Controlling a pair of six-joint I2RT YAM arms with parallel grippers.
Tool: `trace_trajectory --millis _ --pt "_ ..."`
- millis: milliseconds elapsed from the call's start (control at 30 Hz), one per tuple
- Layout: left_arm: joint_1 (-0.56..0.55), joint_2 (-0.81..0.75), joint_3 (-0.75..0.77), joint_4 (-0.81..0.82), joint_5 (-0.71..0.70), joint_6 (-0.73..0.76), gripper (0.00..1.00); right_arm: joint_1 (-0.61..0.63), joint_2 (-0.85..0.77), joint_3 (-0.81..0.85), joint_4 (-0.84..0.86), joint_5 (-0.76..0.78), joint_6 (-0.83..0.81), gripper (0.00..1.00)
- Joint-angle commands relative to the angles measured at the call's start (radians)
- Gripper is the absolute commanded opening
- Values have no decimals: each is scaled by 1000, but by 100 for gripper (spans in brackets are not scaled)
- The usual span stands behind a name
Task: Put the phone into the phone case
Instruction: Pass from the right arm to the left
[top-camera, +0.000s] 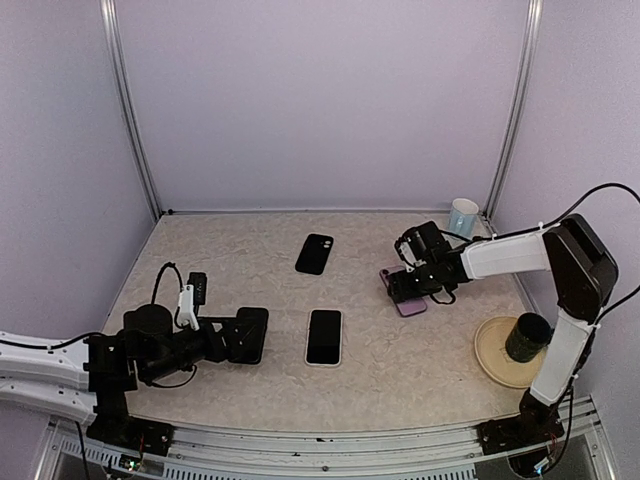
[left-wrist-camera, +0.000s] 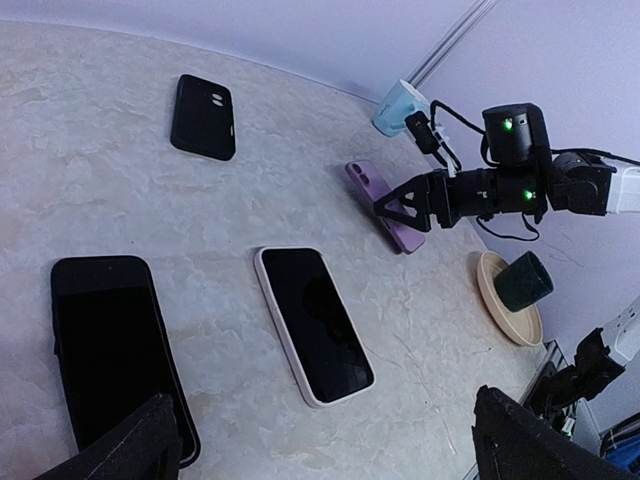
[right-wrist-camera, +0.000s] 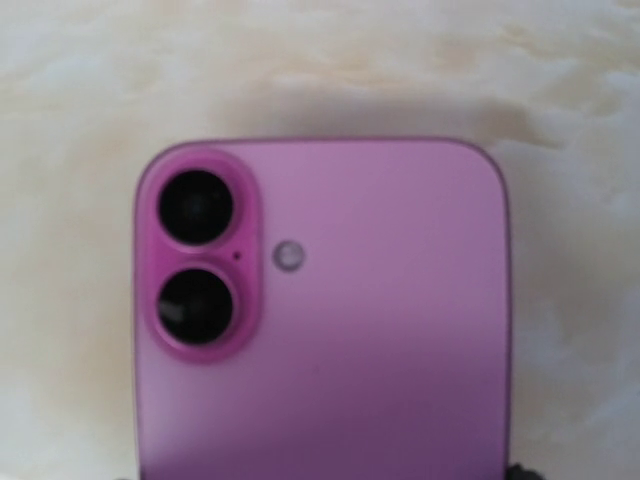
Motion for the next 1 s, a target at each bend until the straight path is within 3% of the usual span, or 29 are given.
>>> trace_trajectory --millis 0,367,967 --pt "15 51 73 26 36 12 99 67 -81 -27 103 -11 -41 65" --pt "58 143 151 2 137 97 99 216 -212 -129 219 -34 -118 64" --pt "125 263 198 53 404 98 99 496 -349 -238 335 65 -311 64"
